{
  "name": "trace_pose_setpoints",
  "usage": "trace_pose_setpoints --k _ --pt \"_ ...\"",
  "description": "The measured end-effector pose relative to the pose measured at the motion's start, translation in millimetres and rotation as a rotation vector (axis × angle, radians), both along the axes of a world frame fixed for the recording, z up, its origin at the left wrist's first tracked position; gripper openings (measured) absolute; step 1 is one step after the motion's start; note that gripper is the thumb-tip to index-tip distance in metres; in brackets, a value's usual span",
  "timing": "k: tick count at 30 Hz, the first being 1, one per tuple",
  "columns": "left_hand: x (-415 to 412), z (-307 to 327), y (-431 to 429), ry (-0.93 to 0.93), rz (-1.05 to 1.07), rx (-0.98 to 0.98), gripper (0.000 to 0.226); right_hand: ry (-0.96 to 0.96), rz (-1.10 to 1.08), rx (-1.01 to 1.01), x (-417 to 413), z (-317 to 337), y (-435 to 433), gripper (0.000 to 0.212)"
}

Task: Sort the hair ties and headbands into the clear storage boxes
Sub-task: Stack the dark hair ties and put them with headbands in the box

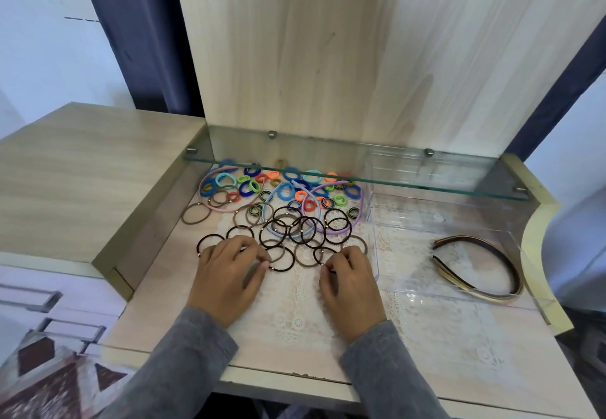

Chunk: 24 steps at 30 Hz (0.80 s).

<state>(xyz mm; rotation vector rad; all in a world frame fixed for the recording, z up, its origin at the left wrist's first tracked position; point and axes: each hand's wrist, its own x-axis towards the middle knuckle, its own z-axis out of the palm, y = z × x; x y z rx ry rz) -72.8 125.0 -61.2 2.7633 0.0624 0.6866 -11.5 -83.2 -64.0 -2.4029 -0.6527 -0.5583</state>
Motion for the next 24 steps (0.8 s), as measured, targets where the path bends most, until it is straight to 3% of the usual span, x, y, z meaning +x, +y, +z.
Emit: trace_pose_setpoints --k 8,14,19,24 --pt "-1.2 5.9 -9.7 -0.137 -0.114 0.258 0.018 0.024 0.011 0.083 5.4 -0.3 0.1 0.004" --pt "-8.5 6.7 -16.0 -0.081 -0.144 0.086 0.017 0.043 0.029 0.081 3.6 -4.1 0.9 0.008" --pt "-15.5 11.4 -8.2 -0.028 -0.024 0.023 0.034 0.065 0.031 0.062 2.3 -3.8 1.6 0.01" --pt "-12.1 9.5 -5.4 0.003 -0.034 0.029 0.015 0.061 0.042 0.051 4.0 -3.8 0.3 0.007"
